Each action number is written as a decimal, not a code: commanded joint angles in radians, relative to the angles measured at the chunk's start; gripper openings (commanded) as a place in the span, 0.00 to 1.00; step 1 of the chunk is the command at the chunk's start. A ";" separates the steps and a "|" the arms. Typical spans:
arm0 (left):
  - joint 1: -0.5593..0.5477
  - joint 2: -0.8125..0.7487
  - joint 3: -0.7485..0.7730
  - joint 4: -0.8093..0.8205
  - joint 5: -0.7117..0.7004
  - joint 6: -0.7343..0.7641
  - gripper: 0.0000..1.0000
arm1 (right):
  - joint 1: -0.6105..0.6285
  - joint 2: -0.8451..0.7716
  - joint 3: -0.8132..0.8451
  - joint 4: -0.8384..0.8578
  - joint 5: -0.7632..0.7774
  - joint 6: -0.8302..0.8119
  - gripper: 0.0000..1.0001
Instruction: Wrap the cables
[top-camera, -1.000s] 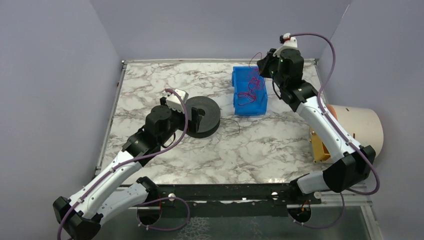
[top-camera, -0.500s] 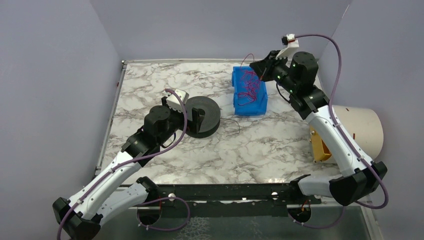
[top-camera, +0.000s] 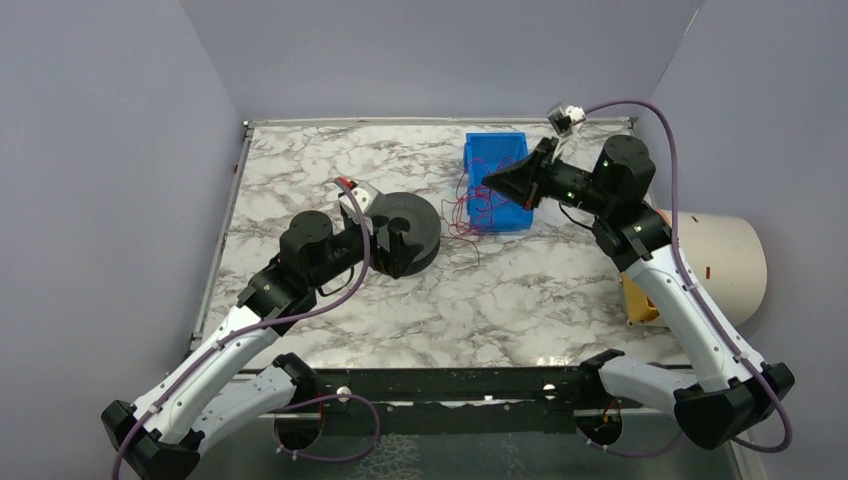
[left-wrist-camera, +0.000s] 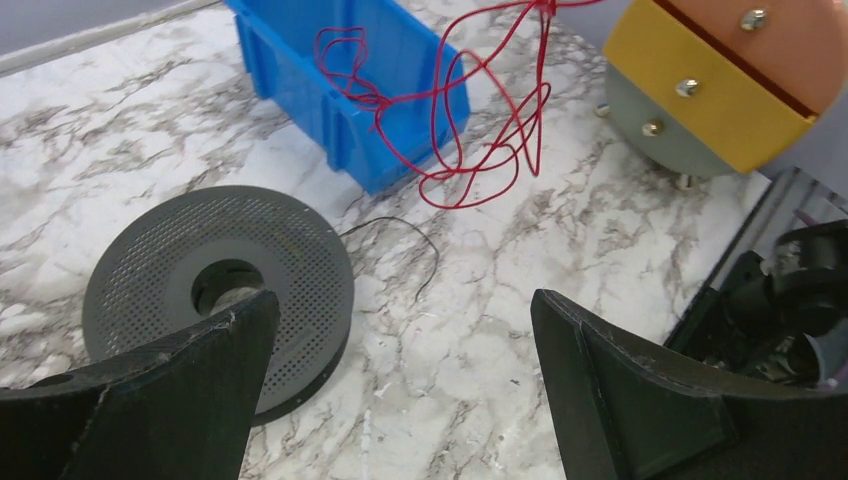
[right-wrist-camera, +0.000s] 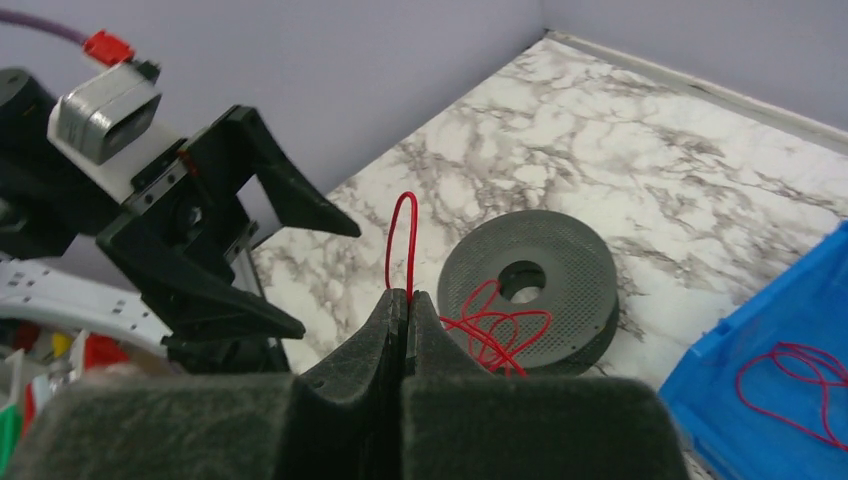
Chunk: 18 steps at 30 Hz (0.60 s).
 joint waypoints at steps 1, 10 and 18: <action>0.003 -0.027 0.072 0.011 0.173 0.013 0.99 | 0.003 -0.080 -0.069 0.100 -0.204 0.044 0.01; 0.003 0.022 0.151 -0.048 0.473 0.066 0.99 | 0.003 -0.164 -0.103 0.097 -0.327 0.138 0.01; 0.003 0.016 0.157 -0.048 0.611 0.146 0.99 | 0.003 -0.214 -0.112 0.118 -0.494 0.224 0.01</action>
